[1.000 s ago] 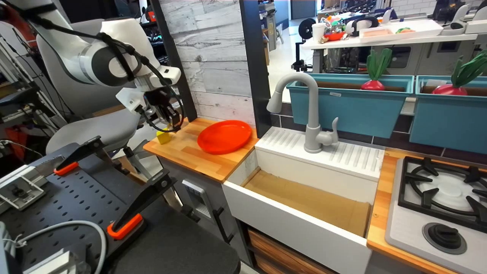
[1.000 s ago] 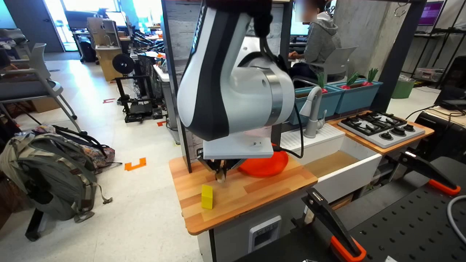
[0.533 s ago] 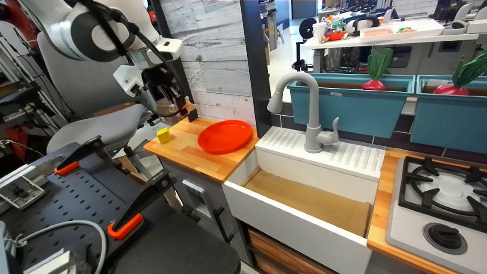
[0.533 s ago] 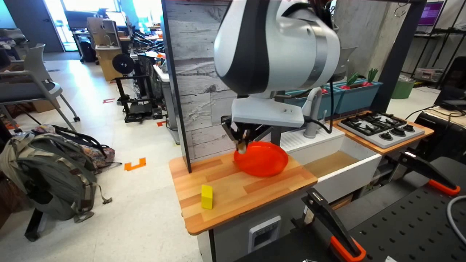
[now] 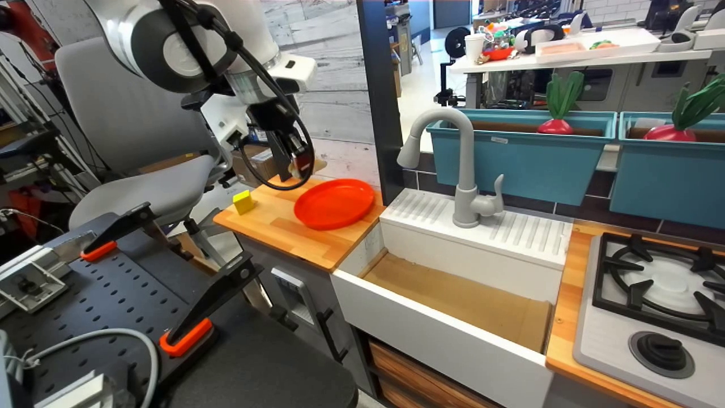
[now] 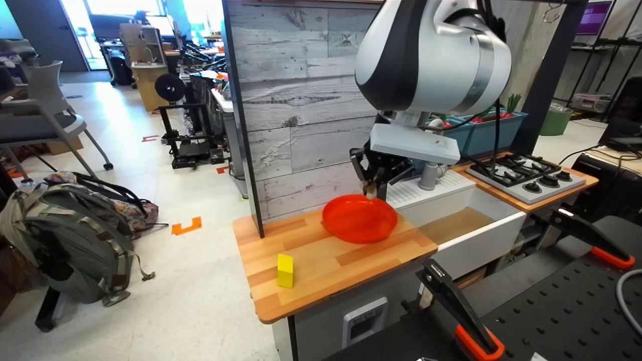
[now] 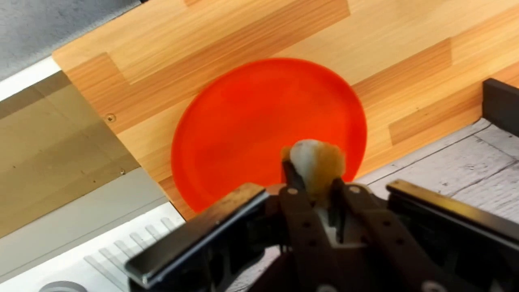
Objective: Put the doll on the orange plate
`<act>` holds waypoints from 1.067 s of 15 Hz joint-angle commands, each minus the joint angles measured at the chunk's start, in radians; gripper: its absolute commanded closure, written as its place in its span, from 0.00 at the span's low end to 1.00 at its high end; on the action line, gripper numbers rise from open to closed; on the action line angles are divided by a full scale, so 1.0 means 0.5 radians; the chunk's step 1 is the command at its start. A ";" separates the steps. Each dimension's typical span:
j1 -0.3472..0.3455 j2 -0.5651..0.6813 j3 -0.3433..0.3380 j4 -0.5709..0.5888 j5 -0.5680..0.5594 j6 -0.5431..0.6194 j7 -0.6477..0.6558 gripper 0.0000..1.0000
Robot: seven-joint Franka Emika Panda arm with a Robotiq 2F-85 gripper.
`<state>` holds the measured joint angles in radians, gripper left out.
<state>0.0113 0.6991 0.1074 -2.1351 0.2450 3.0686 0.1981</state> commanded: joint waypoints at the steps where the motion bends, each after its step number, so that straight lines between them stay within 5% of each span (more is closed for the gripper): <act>1: -0.019 0.152 -0.010 0.128 -0.013 0.017 -0.008 0.96; 11: 0.158 0.492 -0.185 0.535 -0.008 -0.138 0.122 0.96; 16: 0.368 0.579 -0.414 0.685 -0.006 -0.302 0.372 0.96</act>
<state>0.1243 0.9533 -0.0255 -1.8557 0.2450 2.9766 0.3051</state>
